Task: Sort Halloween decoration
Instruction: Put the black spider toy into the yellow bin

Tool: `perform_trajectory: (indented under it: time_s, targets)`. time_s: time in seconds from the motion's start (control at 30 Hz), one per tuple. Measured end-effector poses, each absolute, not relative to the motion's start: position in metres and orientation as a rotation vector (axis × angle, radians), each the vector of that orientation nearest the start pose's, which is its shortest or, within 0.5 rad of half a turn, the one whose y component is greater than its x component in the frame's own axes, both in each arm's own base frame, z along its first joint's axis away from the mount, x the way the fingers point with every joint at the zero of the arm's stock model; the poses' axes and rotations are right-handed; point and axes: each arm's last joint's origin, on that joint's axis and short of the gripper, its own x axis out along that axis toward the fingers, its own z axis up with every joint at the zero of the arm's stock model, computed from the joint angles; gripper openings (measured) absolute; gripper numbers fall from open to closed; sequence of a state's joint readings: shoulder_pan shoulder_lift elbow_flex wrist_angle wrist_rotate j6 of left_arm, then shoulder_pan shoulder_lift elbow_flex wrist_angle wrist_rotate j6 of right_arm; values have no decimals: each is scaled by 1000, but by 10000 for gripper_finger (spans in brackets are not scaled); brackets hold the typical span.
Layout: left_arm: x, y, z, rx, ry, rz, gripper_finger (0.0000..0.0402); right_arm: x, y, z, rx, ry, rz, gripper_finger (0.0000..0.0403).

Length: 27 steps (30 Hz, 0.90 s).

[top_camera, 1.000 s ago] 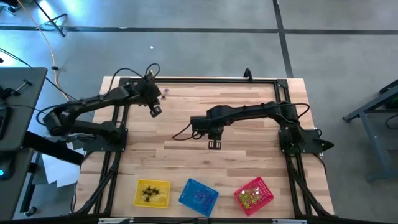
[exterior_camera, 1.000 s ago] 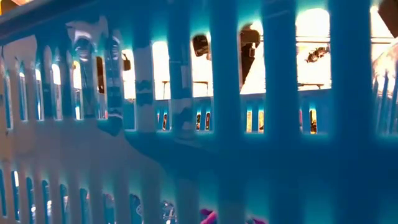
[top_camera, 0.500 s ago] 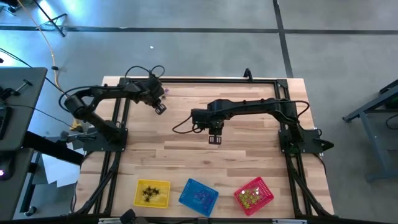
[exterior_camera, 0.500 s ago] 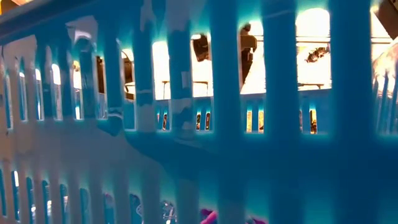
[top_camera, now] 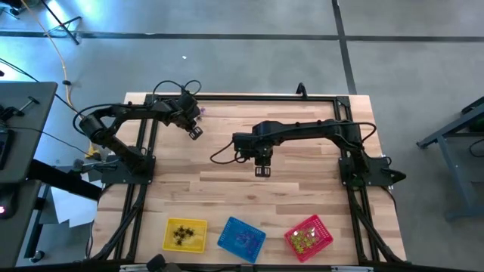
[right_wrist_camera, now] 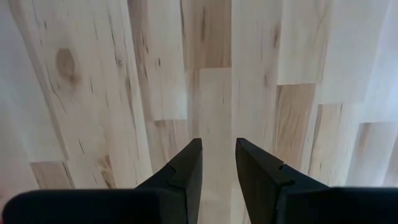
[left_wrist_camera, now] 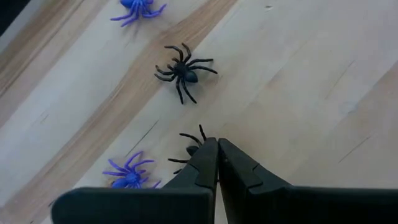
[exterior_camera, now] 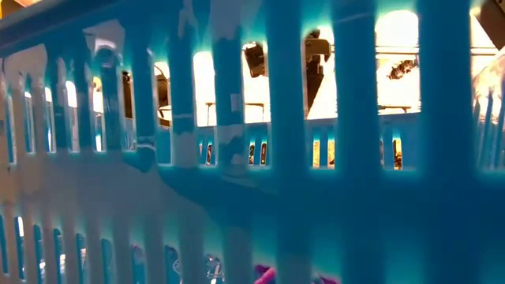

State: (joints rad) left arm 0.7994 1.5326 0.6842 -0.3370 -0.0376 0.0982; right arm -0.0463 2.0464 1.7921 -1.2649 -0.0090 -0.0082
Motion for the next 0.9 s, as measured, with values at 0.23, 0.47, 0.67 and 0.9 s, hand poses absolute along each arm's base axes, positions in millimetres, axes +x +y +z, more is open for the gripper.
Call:
perform_trajectory:
  time_s: [0.23,0.47,0.67,0.9]
  targets:
    - [180,178,134,-353,1165,655,1,394,-17,238,57,1557,-2,91]
    - [193,173,142,-322,1175,608,16,392,-17,238,52,1578,-19,91]
    - [200,166,148,-259,1227,534,61,392,-17,238,73,1581,-42,91]
    - [197,169,149,-168,1280,659,95,392,-15,238,67,1581,-36,91]
